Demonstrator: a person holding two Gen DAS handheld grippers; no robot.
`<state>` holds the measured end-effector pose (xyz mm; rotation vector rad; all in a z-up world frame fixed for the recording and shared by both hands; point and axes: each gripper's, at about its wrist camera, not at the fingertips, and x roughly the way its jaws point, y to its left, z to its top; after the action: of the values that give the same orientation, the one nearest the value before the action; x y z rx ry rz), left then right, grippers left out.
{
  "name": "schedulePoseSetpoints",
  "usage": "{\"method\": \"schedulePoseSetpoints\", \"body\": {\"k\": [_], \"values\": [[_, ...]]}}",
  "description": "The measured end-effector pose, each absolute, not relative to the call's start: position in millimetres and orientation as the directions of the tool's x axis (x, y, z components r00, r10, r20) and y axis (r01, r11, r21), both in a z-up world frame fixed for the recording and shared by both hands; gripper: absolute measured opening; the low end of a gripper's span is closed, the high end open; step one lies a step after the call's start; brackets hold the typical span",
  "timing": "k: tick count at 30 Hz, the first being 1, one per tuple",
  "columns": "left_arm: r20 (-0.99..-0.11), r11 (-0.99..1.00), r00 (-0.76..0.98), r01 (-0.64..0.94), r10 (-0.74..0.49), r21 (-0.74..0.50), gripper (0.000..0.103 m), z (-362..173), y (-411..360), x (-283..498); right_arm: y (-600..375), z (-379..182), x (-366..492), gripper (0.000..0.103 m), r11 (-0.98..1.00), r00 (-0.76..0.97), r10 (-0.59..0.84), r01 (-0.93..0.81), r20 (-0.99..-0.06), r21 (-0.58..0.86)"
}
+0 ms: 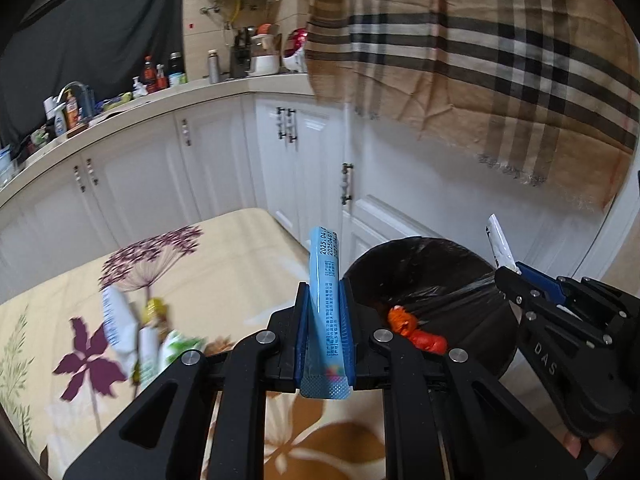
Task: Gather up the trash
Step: 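Carry the silver packet and blue tube over the bin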
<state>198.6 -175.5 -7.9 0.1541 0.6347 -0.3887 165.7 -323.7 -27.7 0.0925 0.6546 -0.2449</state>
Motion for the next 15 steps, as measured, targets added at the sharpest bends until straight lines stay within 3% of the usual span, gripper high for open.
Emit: {"method": "schedulePoseSetpoints", "body": {"k": [15], "values": [[-0.641, 0.895, 0.703, 0.443, -0.310, 0.053, 0.015, -31.0, -235.0, 241.5, -364.0, -51.8, 195.1, 0.014, 0.946, 0.743, -0.252, 0.325, -0.620, 0.005]]}}
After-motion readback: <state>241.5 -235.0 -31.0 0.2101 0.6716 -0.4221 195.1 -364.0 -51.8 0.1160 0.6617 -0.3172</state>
